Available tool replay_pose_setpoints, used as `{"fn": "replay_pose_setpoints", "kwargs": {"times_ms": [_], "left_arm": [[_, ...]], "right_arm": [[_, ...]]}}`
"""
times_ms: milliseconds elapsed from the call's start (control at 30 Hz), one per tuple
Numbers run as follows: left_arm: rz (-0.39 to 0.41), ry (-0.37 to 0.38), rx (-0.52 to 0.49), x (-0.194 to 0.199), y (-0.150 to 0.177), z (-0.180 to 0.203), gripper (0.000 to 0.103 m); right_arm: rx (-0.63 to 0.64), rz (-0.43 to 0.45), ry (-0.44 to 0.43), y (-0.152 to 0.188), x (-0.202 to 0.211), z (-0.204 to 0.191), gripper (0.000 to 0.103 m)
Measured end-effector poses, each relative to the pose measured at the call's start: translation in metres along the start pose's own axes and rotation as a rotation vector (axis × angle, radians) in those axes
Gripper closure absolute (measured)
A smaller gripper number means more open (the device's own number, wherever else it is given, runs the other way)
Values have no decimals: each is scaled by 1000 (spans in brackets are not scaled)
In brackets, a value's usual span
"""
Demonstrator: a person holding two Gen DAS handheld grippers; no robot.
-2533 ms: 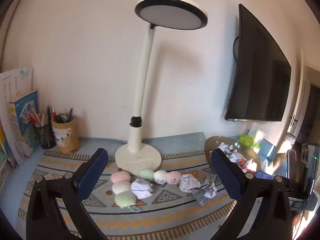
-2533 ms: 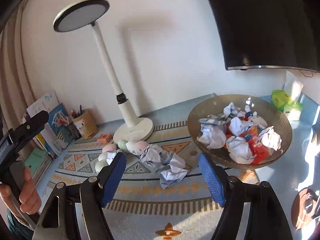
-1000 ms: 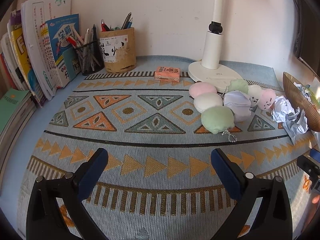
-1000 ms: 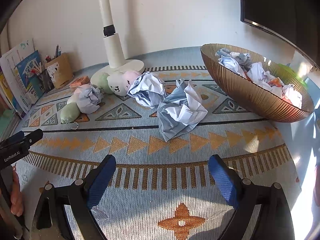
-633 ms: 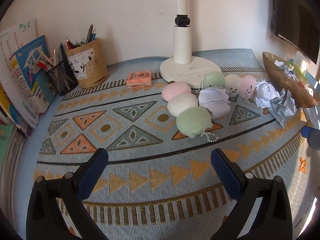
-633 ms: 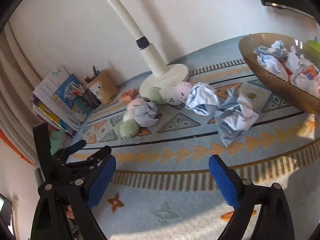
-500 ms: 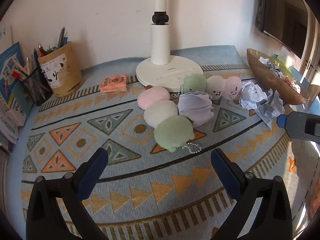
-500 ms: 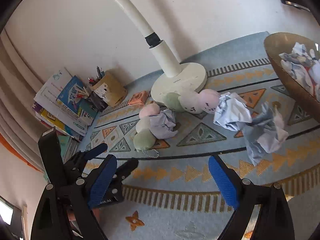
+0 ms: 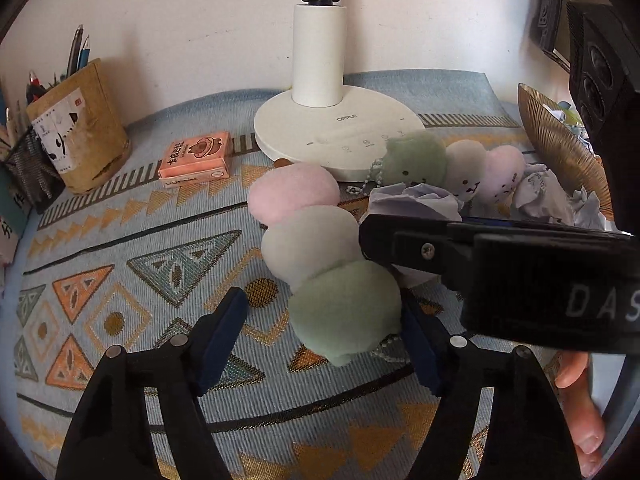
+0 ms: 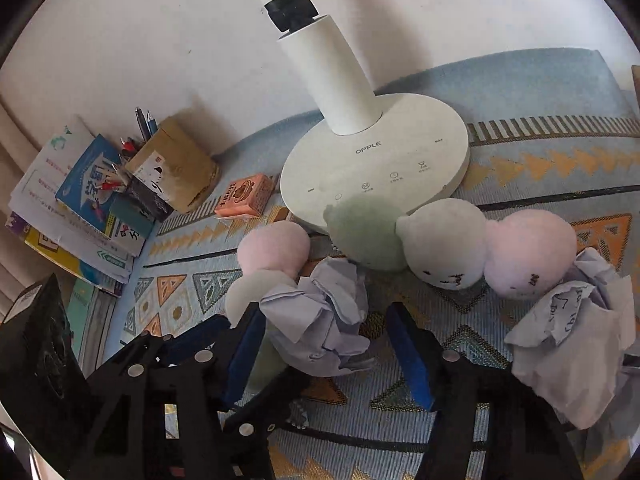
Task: Organize objects
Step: 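Grasp the pastel plush ball chain with the left tool while the right tool grasps a paper ball, then carry the plush chain and paper ball over the gold bowl and open both tools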
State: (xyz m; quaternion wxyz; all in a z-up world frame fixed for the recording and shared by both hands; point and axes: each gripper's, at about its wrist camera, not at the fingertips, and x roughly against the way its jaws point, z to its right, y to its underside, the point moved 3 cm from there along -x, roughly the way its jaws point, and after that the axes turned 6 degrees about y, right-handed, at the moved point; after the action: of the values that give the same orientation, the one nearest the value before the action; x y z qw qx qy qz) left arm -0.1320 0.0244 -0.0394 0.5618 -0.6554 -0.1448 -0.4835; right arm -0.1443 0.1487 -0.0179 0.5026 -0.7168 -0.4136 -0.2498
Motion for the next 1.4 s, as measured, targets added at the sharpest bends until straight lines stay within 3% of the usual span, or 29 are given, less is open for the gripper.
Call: {"fn": "replay_pose_setpoints", "kwargs": {"times_ms": [33, 67, 100, 233, 367, 533, 633, 733, 800, 867, 900, 967, 1100, 1200, 1267, 1333, 1367, 1400], "left_arm": [[3, -1, -2, 1, 0, 0, 39], [12, -2, -3, 3, 1, 0, 54], [19, -4, -7, 5, 2, 0, 61], [4, 0, -3, 22, 17, -3, 61], [45, 48, -11, 72, 54, 3, 61], [48, 97, -90, 113, 105, 26, 61], [43, 39, -120, 108, 118, 31, 56], [8, -94, -112, 95, 121, 24, 51], [25, -56, -76, 99, 124, 17, 37], [67, -23, -27, 109, 123, 10, 11], [94, -11, -5, 113, 120, 8, 8], [132, 13, 27, 117, 113, 8, 3], [121, -19, 19, 98, 97, 19, 3], [82, -80, 3, 83, 94, 22, 11], [52, -91, -1, 77, 96, 22, 33], [40, -88, 1, 74, 98, 21, 48], [40, -117, 0, 74, 98, 21, 55], [44, -118, 7, 73, 98, 20, 56]], "right_arm": [[-18, 1, -24, 0, 2, 3, 59], [-32, 9, -22, 2, 6, 6, 59], [-37, 19, -26, 4, 11, 7, 59], [-19, 50, -79, 22, 53, 12, 59], [190, 60, -95, 69, 99, -2, 58], [425, 53, 84, 130, 111, -14, 58], [426, 45, 147, 141, 105, -11, 56], [393, 21, 188, 147, 108, -4, 42], [380, 48, 191, 154, 119, 2, 32], [349, 70, 203, 160, 129, 8, 18], [321, 79, 193, 162, 132, 11, 11], [261, 71, 139, 161, 132, 14, 11], [173, 3, 60, 158, 112, 8, 10], [156, 14, 80, 153, 104, 1, 7], [135, 21, 91, 149, 100, -3, 8], [154, 32, 123, 146, 96, -8, 19], [168, 40, 151, 146, 95, -10, 36], [177, 51, 178, 145, 93, -11, 45]]}}
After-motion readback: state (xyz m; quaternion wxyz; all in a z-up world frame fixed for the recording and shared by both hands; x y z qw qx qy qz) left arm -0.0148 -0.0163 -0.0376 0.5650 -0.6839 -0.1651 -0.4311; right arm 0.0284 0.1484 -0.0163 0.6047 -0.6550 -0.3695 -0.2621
